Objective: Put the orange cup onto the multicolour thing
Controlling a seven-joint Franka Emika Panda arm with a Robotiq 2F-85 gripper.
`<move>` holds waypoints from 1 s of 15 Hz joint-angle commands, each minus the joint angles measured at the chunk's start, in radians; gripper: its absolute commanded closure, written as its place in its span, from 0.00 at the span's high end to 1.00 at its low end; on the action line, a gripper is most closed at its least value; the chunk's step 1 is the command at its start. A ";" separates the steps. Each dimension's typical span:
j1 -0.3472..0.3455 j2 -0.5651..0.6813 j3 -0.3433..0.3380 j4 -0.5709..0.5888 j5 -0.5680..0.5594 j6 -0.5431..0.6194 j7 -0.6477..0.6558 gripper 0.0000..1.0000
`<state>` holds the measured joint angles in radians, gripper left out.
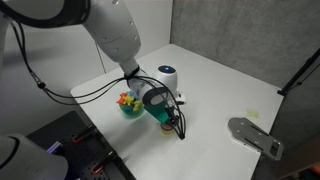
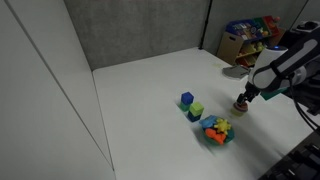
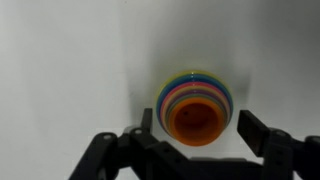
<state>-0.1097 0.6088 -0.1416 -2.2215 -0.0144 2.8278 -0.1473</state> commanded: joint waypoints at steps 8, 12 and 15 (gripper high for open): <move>0.026 -0.261 -0.025 -0.042 -0.110 -0.336 0.038 1.00; 0.012 -0.385 -0.010 -0.056 -0.095 -0.496 0.032 1.00; 0.010 -0.489 -0.007 -0.073 -0.087 -0.621 0.043 1.00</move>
<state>-0.0922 0.2379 -0.1582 -2.2501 -0.0920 2.3019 -0.1410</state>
